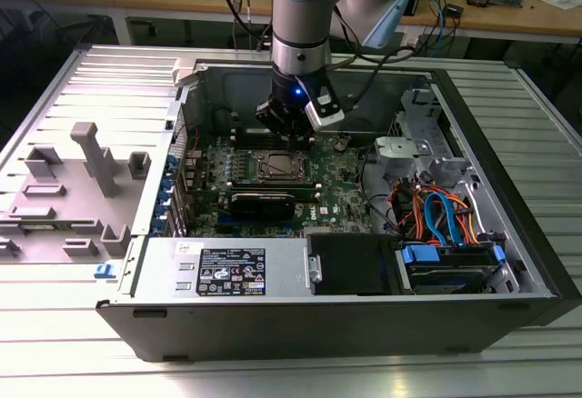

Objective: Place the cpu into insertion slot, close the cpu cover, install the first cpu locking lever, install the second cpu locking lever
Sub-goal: 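Install the second cpu locking lever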

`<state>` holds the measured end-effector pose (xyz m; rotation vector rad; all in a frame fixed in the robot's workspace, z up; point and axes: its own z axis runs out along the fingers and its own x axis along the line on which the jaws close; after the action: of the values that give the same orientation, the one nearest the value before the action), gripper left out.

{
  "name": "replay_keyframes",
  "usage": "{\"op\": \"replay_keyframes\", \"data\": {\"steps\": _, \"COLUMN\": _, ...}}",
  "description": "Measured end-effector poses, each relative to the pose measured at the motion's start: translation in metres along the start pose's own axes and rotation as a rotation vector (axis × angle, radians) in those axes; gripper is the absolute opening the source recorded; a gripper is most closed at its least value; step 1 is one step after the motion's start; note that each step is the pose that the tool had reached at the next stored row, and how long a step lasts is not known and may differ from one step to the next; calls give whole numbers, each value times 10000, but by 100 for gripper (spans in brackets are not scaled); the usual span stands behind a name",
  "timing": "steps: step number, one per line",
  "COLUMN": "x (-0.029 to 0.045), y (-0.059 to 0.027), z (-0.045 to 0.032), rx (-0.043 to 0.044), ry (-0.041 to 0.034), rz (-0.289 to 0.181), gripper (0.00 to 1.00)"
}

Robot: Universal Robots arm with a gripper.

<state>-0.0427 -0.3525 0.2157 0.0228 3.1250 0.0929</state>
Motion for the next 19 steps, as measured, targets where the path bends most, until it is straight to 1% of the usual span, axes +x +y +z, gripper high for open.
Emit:
{"op": "replay_keyframes", "data": {"steps": 8, "x": 0, "y": -6, "z": 0, "rx": 0, "ry": 0, "rz": 0, "gripper": 11}}
{"op": "replay_keyframes", "data": {"steps": 14, "x": -2, "y": -93, "z": -6, "rx": -2, "ry": 0, "rz": 0, "gripper": 11}}
{"op": "replay_keyframes", "data": {"steps": 16, "x": -2, "y": -107, "z": -13, "rx": 0, "ry": 2, "rz": 0, "gripper": 11}}
{"op": "replay_keyframes", "data": {"steps": 19, "x": -2, "y": -111, "z": -52, "rx": -1, "ry": 1, "rz": 1, "gripper": 11}}
